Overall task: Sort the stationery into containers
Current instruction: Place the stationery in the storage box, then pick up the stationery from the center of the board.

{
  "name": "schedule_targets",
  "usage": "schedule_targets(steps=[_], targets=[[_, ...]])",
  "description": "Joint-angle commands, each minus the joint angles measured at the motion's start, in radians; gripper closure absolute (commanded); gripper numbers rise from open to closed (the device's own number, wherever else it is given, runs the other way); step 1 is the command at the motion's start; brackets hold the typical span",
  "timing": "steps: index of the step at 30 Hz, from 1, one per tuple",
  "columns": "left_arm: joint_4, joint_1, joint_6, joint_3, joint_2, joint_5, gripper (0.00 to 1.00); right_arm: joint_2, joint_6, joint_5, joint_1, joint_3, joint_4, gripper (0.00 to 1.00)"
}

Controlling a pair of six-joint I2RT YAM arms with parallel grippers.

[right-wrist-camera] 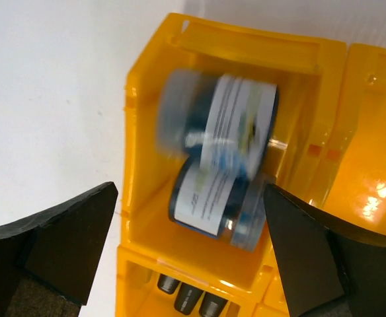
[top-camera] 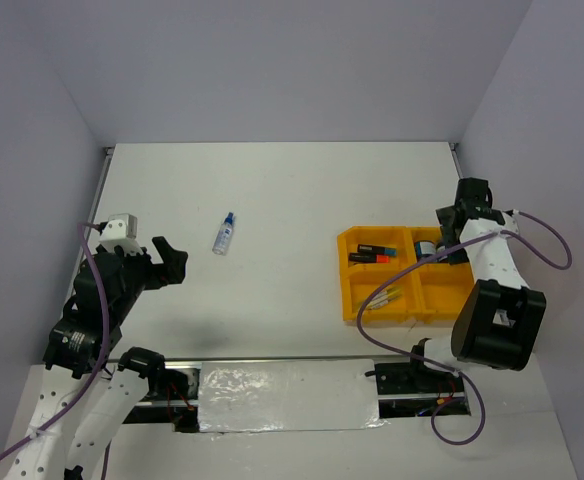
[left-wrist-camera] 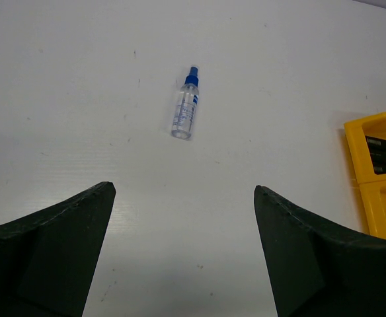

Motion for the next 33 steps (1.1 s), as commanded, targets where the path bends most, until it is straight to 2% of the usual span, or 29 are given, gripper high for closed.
schedule_targets(steps=[1,9,15,18,19,20,22,23,25,27,31,33], targets=[[0.04,-0.005,0.001,0.009,0.0,-0.007,0.01,-0.007,0.005,0.024,0.005,0.058,-0.003,0.0],[0.033,-0.004,-0.005,0.012,0.006,-0.027,0.01,-0.028,-0.026,-0.031,0.005,0.094,0.004,0.0],[0.034,0.002,-0.005,0.018,0.09,-0.024,0.01,-0.155,-0.236,-0.188,0.077,0.167,0.071,0.0],[0.033,0.005,-0.046,0.034,0.23,-0.032,0.01,-0.241,-0.402,-0.307,0.192,0.204,0.128,0.0],[0.033,0.005,-0.069,0.037,0.317,-0.024,0.0,-0.281,-0.51,-0.421,0.226,0.207,0.169,0.0],[0.042,0.005,-0.126,0.034,0.365,-0.01,0.01,-0.295,-0.558,-0.453,0.322,0.212,0.178,0.0],[0.121,0.005,-0.166,0.017,0.449,0.036,0.01,-0.312,-0.668,-0.485,0.417,0.238,0.149,0.0],[0.153,0.004,-0.203,0.001,0.527,0.039,0.01,-0.318,-0.711,-0.56,0.46,0.242,0.134,0.0],[0.245,0.002,-0.22,0.004,0.602,0.041,0.01,-0.327,-0.782,-0.559,0.577,0.247,0.059,0.01],[0.281,-0.002,-0.229,0.041,0.719,0.025,0.01,-0.382,-0.805,-0.565,0.649,0.179,0.053,0.01],[0.275,-0.021,-0.211,0.156,0.953,-0.001,0.04,-0.506,-0.81,-0.599,0.683,0.043,0.08,0.02],[0.289,-0.039,-0.185,0.201,1.004,-0.016,0.04,-0.565,-0.812,-0.627,0.691,-0.018,0.083,0.02]])
